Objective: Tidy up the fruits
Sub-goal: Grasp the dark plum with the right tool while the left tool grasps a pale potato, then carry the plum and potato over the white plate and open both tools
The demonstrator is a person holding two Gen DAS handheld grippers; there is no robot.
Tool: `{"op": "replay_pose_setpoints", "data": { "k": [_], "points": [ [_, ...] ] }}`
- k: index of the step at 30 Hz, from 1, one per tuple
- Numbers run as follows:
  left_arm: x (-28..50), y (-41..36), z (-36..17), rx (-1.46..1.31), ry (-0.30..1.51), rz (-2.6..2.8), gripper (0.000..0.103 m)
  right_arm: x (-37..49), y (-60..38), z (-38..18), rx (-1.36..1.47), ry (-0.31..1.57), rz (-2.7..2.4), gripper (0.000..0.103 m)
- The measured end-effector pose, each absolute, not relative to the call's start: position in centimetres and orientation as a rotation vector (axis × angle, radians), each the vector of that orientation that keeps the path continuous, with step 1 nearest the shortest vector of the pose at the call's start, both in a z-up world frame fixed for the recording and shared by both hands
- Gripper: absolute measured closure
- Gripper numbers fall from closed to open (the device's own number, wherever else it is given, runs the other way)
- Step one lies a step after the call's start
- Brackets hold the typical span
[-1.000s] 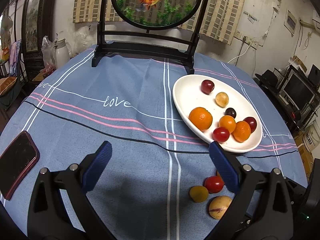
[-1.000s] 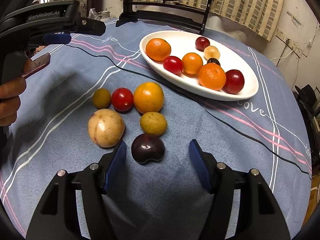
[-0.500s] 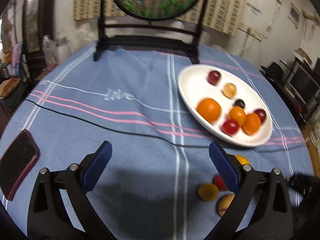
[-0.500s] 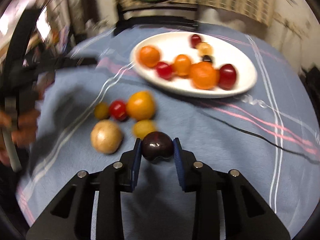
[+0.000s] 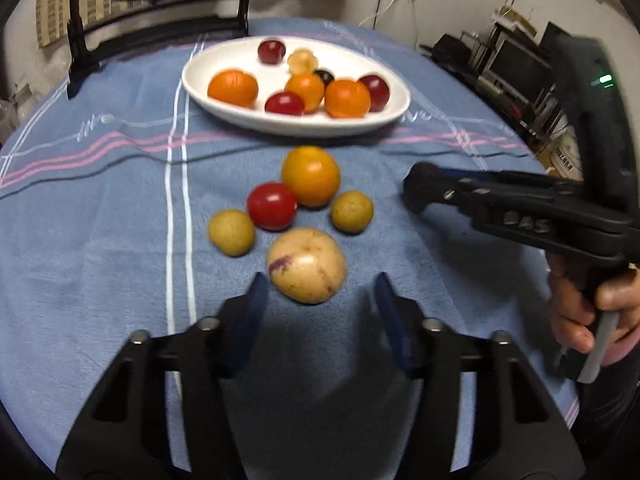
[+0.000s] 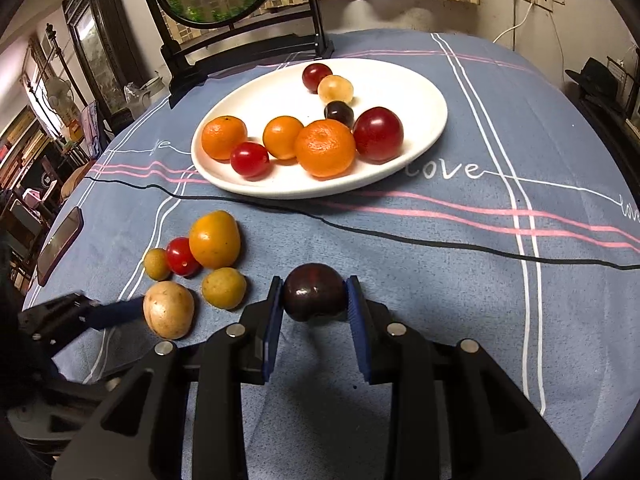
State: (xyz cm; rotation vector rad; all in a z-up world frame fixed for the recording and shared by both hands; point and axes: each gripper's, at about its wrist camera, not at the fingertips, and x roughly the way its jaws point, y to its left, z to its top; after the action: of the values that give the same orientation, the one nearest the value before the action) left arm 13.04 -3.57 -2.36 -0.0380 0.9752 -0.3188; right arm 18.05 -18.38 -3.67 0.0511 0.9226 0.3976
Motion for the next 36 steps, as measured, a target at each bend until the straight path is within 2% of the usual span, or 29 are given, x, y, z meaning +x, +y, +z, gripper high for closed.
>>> {"op": "replay_pose_setpoints", "data": {
  "k": [13, 23, 25, 29, 36],
  "points": [
    [14.4, -4.8, -2.4, 0.027, 0.952, -0.255, 0.058, 17.9, -17.8, -3.2, 0.032, 0.911, 0.423, 0.071],
    [14.2, -3.9, -2.0, -0.032, 0.940, -0.270, 0.062, 17.9, -18.0, -3.3, 0.042, 0.911, 0.421, 0.071],
    [13.9, -3.6, -1.3, -0.052, 0.903, -0.286, 0.062, 17.8, -18.0, -2.9, 0.056, 0.883, 0.426, 0.071],
    [15.3, -2.6, 2.2, -0.094, 0.773, -0.293, 0.062, 17.8, -18.7, -0.9, 0.113, 0.695, 0.386, 0.071],
    [23.2, -2.4, 5.2, -0.171, 0.694, -0.276, 0.062, 22.2, -20.2, -0.5, 0.223, 0.577, 0.237, 0.071]
  ]
}}
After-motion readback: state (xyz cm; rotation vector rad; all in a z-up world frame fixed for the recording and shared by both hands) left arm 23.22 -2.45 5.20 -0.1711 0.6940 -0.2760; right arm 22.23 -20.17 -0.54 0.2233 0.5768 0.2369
